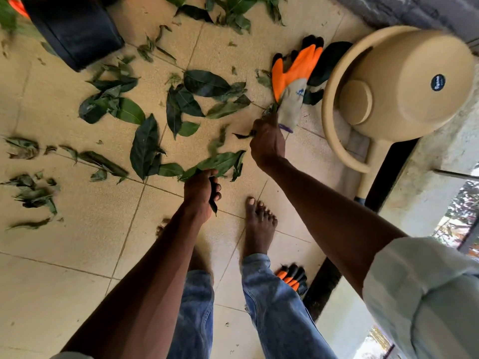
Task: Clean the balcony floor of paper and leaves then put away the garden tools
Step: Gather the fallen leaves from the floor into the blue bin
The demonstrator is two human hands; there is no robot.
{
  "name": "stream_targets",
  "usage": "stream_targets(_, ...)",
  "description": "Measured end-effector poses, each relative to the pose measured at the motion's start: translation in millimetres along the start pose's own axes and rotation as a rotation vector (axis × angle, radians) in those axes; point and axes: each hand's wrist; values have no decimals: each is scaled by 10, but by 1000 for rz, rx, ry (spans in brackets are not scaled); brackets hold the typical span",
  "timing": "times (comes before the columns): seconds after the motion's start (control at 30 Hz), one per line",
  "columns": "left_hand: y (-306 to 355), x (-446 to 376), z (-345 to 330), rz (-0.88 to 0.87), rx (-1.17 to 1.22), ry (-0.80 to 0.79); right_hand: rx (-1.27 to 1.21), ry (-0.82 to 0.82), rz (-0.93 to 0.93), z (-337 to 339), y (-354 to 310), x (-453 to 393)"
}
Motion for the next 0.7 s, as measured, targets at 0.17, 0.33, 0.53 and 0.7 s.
stream_targets(0.17, 50, -28, -12, -7, 1, -1, 135, 44, -59, -58, 38, -307)
stream_targets(0.33, 80, -13, -10, 9, 15, 10, 155, 86, 128, -92, 157, -47)
stream_targets(0.53, 47, 53, -15, -29, 45, -15, -210, 102, -35, -120, 327, 300)
stream_targets(0.7, -38, 153, -29, -38, 18, -44, -1039, 142, -590, 99, 143, 626)
Point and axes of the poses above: each hand's wrist, its own x-axis away from the middle knuckle, its own z-axis out of the back of the hand, y = z × x, and after that the axes turned 6 degrees about z, right-handed
